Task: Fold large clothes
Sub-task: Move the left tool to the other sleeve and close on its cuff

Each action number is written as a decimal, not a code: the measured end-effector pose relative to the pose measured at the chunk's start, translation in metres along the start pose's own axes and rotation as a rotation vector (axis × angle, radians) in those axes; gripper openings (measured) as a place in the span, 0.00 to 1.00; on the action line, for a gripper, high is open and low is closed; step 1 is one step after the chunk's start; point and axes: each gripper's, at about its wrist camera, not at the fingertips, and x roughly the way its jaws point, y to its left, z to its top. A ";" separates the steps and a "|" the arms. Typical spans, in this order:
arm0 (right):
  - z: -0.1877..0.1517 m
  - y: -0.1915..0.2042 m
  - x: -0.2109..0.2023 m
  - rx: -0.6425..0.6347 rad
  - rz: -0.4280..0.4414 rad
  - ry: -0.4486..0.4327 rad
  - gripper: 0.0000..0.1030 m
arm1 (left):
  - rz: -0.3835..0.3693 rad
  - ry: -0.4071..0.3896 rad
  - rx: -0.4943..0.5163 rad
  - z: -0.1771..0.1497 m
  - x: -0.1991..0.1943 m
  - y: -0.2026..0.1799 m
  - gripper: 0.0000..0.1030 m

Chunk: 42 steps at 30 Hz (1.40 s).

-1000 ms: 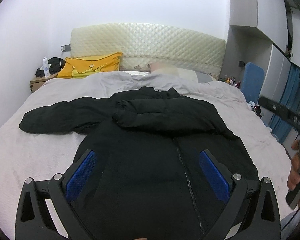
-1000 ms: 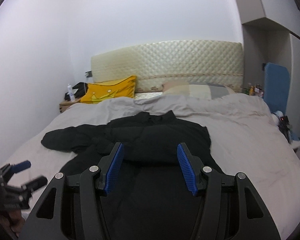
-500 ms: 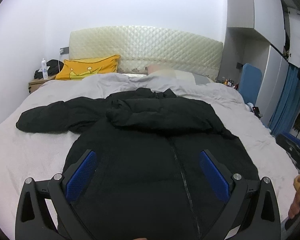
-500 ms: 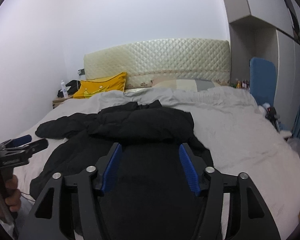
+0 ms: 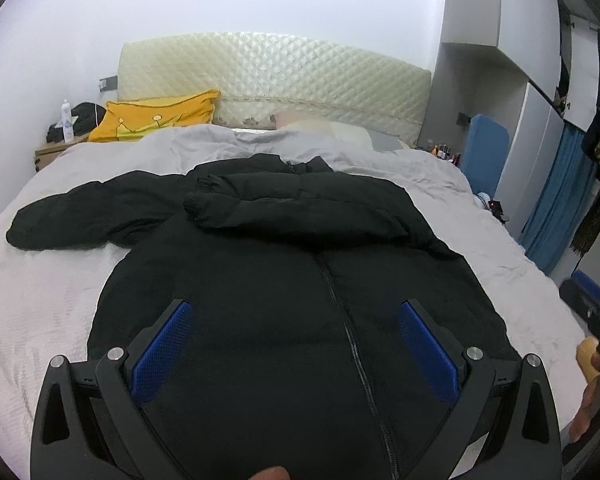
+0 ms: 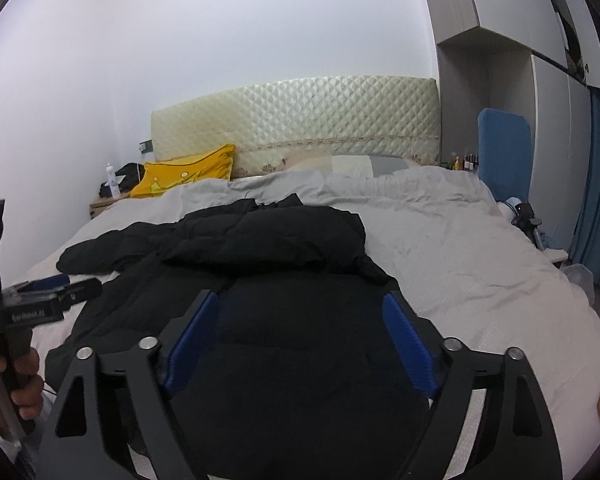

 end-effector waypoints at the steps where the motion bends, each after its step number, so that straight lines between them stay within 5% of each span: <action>1: -0.001 -0.001 0.000 0.000 -0.001 -0.003 0.92 | -0.013 0.006 -0.008 0.005 0.001 0.004 1.00; 3: -0.001 -0.002 -0.001 -0.002 -0.008 -0.009 1.00 | -0.035 0.010 -0.022 0.016 0.002 0.014 1.00; 11: -0.001 -0.005 -0.001 0.017 -0.009 -0.015 1.00 | 0.018 0.011 -0.022 0.075 0.000 0.076 1.00; 21: -0.003 -0.006 0.005 0.030 -0.033 -0.002 1.00 | 0.142 0.048 -0.192 0.131 0.024 0.232 1.00; 31: -0.006 0.003 0.025 0.042 -0.072 0.064 1.00 | 0.242 0.042 -0.337 0.099 0.077 0.378 0.98; 42: -0.004 0.010 0.060 0.102 -0.089 0.145 1.00 | 0.116 0.041 -0.793 0.036 0.152 0.533 0.98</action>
